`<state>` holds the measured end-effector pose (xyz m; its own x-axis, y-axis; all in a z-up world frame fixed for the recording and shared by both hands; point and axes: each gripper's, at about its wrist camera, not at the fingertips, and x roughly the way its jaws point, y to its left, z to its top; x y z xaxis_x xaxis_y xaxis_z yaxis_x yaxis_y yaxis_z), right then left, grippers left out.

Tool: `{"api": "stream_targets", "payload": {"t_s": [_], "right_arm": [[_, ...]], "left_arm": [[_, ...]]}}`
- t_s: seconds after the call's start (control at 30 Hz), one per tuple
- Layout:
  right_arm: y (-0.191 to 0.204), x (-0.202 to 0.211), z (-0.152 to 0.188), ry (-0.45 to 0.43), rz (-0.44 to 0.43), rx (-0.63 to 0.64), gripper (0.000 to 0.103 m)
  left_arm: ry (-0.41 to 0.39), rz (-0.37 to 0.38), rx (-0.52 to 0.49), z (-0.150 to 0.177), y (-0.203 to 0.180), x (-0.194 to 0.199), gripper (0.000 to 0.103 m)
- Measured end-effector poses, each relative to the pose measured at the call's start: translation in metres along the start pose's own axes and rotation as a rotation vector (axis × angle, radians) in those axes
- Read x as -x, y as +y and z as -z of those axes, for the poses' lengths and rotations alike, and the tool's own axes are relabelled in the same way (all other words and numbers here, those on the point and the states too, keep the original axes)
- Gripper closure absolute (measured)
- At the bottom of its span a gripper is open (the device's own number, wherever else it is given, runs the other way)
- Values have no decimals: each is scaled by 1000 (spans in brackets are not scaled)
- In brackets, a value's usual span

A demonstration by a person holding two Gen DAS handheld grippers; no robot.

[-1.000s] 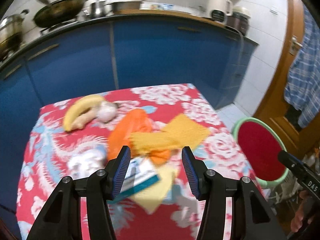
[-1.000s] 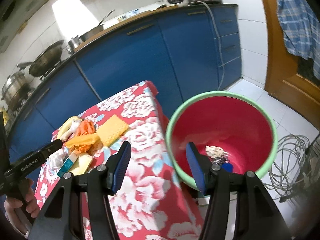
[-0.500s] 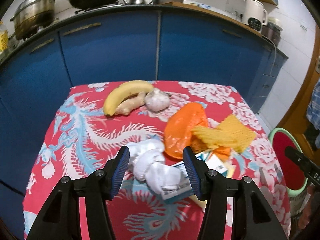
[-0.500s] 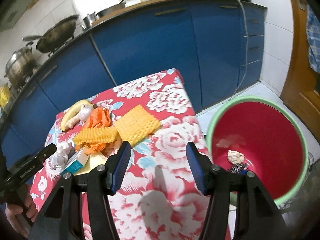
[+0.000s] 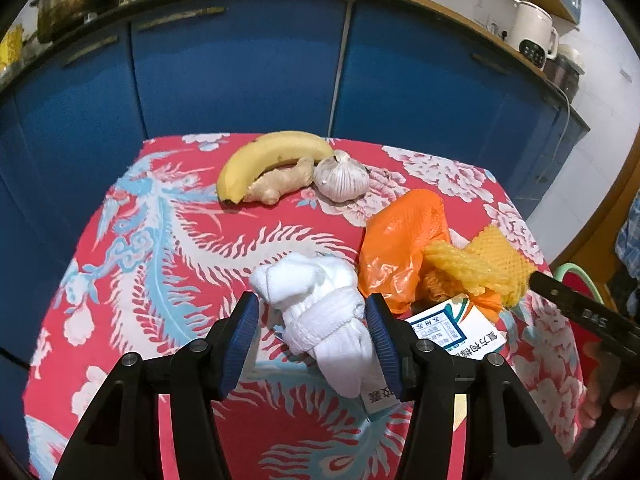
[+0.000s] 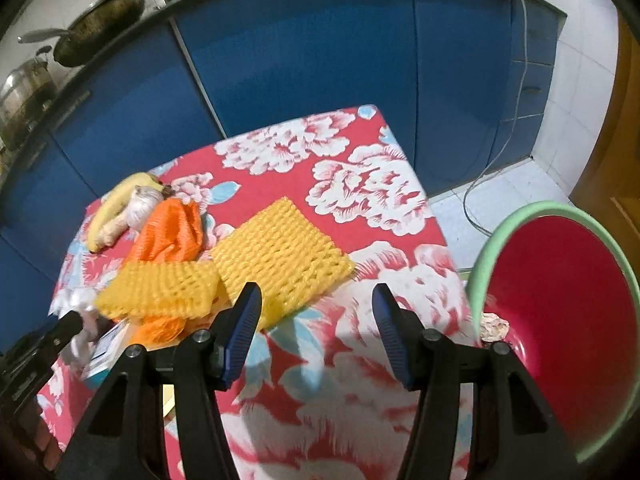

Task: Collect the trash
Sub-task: 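Grasp the white cloth with the left tool while the right tool grasps a yellow foam net, then carry the yellow foam net and white cloth over the red bucket and release both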

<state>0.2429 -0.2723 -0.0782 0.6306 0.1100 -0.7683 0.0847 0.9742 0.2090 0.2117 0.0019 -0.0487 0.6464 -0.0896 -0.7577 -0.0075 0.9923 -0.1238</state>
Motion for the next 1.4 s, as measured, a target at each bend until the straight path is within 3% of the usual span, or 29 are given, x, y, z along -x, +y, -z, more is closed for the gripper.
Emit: {"api": "stream_targets", "payload": {"t_s": [0.17, 0.27, 0.3, 0.37, 0.6, 1.4], "right_arm": [[5, -15, 0, 4, 14, 20, 44], [8, -18, 0, -1, 20, 35, 44], [9, -19, 0, -5, 24, 42, 45], [12, -20, 0, -11, 15, 53, 52], [24, -15, 0, -39, -8, 96, 90], [2, 100, 45, -193, -89, 2, 92]], "left_arm": [[24, 46, 20, 3, 3, -8, 46], [29, 68, 31, 4, 4, -11, 59], [29, 75, 37, 4, 4, -11, 59], [21, 82, 44, 4, 5, -8, 65], [-17, 103, 58, 1, 8, 6, 67], [-63, 182, 7, 10, -24, 55, 67]]}}
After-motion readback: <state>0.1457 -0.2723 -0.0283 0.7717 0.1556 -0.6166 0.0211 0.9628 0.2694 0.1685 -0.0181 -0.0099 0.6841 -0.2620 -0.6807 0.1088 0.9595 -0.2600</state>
